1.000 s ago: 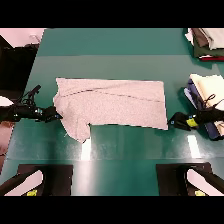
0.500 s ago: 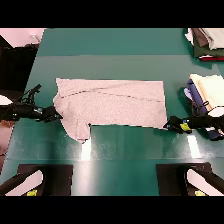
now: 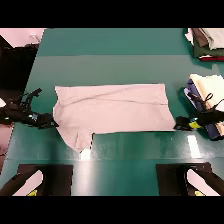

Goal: Fold the shirts.

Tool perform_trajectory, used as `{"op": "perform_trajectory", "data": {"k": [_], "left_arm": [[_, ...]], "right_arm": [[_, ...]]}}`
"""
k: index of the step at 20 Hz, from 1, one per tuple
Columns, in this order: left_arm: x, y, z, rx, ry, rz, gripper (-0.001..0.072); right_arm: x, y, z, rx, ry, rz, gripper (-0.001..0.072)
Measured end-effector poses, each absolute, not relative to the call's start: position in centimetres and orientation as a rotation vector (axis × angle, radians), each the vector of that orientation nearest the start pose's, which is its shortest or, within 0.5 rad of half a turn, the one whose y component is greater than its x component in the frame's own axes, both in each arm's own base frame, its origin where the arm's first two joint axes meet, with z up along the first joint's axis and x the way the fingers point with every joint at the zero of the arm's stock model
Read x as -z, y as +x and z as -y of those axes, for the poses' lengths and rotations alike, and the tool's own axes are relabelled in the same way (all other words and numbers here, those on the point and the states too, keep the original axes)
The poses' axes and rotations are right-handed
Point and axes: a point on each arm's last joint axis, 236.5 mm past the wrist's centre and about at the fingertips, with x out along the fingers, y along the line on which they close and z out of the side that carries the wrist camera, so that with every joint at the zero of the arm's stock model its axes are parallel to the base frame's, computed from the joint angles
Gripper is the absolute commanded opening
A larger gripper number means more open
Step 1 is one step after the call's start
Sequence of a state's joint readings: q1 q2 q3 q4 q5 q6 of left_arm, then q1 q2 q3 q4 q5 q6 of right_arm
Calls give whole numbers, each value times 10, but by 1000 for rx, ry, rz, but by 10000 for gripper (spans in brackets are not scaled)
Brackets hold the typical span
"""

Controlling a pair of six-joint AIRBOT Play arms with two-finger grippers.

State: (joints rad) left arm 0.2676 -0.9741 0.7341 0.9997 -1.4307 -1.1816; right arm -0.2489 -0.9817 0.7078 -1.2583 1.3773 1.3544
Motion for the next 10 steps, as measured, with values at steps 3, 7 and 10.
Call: {"op": "perform_trajectory", "data": {"k": [3,7,10], "left_arm": [[-20,213,76,484,-416,-1441,20],[-38,212,89,523,-448,-1384,20],[-43,235,86,481,-461,-1279,21]], "right_arm": [[7,216,1,-125,216,-1525,16],[-26,228,11,-83,163,-1407,16],[-40,245,13,-80,161,-1351,16]]}}
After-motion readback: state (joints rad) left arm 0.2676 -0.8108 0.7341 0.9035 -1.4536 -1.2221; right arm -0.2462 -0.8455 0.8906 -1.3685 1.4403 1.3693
